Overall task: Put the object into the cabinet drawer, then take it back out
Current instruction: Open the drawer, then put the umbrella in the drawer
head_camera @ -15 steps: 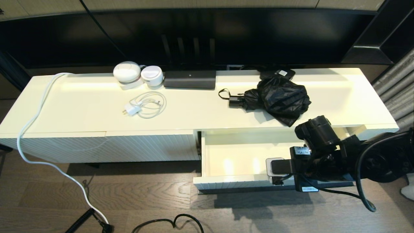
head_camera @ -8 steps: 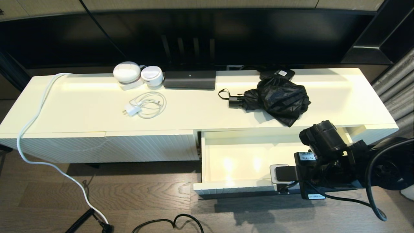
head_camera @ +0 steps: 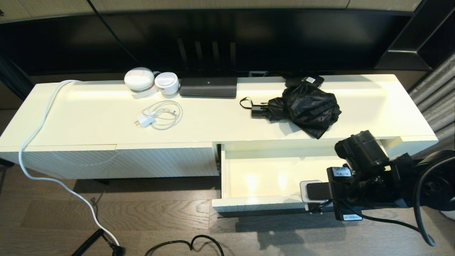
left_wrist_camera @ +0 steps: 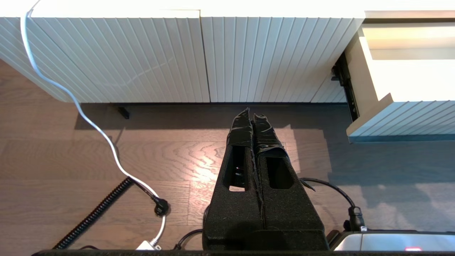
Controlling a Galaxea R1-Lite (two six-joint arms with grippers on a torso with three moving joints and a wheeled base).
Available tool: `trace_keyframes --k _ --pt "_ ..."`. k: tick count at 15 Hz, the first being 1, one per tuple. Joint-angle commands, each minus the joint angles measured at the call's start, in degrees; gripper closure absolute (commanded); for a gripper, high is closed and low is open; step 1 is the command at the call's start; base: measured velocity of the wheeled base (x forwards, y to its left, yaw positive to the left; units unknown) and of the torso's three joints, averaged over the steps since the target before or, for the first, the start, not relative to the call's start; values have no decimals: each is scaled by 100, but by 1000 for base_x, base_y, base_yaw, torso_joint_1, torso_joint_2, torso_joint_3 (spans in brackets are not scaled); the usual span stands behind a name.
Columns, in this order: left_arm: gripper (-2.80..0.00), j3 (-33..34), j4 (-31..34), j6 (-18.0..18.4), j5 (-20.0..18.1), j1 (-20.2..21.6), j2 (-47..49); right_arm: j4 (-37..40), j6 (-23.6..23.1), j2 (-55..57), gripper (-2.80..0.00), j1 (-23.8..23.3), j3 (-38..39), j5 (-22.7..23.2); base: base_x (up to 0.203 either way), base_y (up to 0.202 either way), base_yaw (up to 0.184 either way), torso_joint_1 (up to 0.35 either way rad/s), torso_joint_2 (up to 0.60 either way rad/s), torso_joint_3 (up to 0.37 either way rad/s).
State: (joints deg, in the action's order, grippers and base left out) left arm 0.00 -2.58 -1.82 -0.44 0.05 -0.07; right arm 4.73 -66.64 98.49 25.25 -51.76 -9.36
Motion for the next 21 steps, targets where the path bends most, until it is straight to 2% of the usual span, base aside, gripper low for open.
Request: trace_keyframes --k 1,6,11,14,15,21 --pt "0 0 -5 -3 0 4 7 -37 -42 -262 0 5 -41 -19 0 0 0 0 0 0" --pt "0 0 -5 -3 0 -5 7 272 -40 -881 0 9 -45 -103 0 0 0 0 0 0" --pt "0 0 4 -3 0 4 7 818 -3 -2483 0 7 -189 -314 0 0 0 0 0 0" --pt "0 0 4 -3 0 4 7 881 2 -2546 0 7 -264 -338 0 0 0 0 0 0" --pt "0 0 -5 -3 0 4 7 887 -1 -2536 -280 20 -280 -356 0 0 0 0 0 0" --pt "0 0 -4 -3 0 4 7 1102 -15 -1453 -280 430 -1847 -561 0 0 0 0 0 0"
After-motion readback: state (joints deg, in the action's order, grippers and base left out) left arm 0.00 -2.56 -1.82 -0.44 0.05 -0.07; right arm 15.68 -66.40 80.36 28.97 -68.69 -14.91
